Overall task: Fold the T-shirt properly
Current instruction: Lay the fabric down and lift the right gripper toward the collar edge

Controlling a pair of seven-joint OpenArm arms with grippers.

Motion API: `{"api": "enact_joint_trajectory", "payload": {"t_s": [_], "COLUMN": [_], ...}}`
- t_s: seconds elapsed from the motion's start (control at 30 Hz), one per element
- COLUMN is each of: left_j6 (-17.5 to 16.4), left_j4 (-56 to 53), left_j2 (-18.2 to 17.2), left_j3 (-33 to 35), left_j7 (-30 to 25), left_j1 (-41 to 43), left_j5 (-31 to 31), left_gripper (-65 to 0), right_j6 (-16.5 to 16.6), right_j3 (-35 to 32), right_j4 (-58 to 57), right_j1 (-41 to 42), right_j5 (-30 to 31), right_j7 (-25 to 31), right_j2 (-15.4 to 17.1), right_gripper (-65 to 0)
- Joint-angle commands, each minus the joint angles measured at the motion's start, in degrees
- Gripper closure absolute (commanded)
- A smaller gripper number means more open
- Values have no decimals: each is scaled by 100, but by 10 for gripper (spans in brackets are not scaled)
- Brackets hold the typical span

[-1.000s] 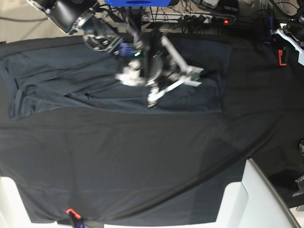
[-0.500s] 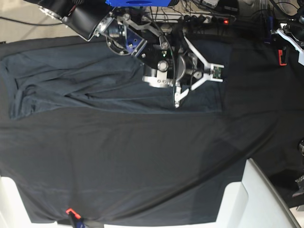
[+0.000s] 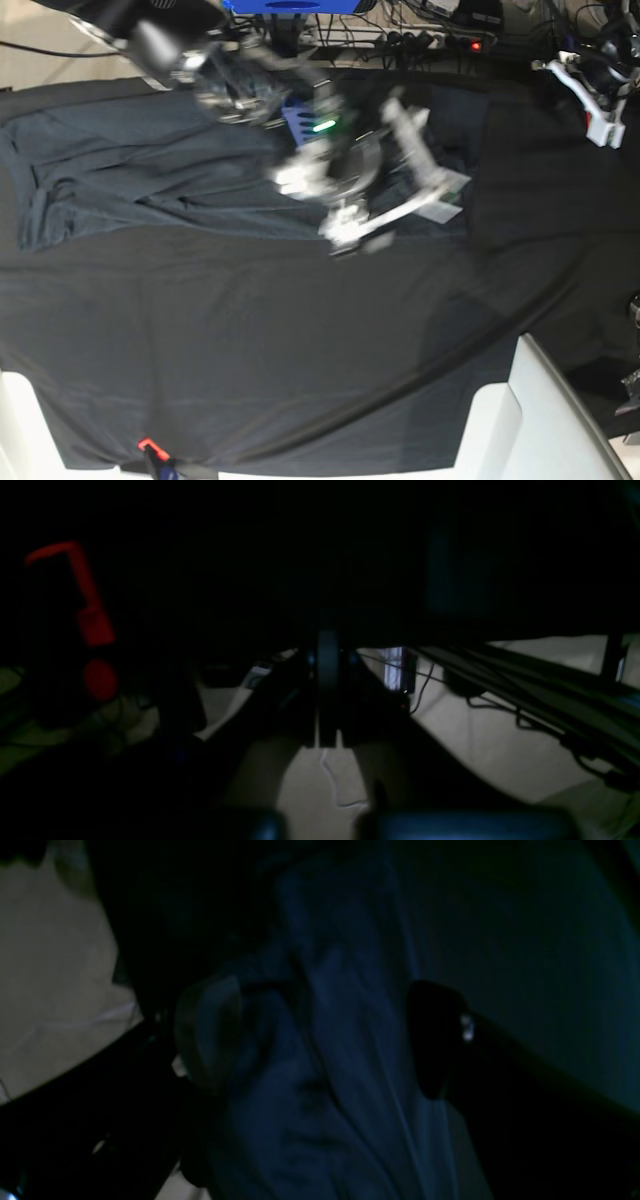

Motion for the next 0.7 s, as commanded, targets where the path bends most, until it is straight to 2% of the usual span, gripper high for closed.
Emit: {"api": "enact_joint_trajectory", "payload": {"t_s": [0.0,0.1,0.2,0.27,0.3,0.43,0.67], "left_j6": [-56,-56,-56,-56,-56,-56,-56], "left_j4": [245,456,412,262,174,-599,-1988], "left_j2": [-49,100,91,47,39,153,232], "left_j3": [60,95,209,482,569,877,947], "left_j7": [-117,-117,-108,-126,-117,-135,-161], "left_j1": [13,31,13,-110,-242,-822,-1578], "left_j5": [-154,-664,-1639,-2061,-2079,-1543,-813], "left_gripper": [-155,-428,-642,-650,-650,-650,-650], "right_j6": [-31,-14,-14,-14,-14,-14,-14], "right_j3": [279,1105,1624,1791,1826,1888,1914], "right_j4": [147,261,261,261,261,226,217], "right_j1": [-77,-508,-886,-1167,-1291,-1730,-2011], "right_j5": [-32,-32,-24,-24,-24,-24,-32], "right_j7": [36,45,71,308,440,888,924], "right_j2": [66,242,515,708,779,972,998], "right_gripper": [-488,-488,-488,-488,-488,-488,-486]}}
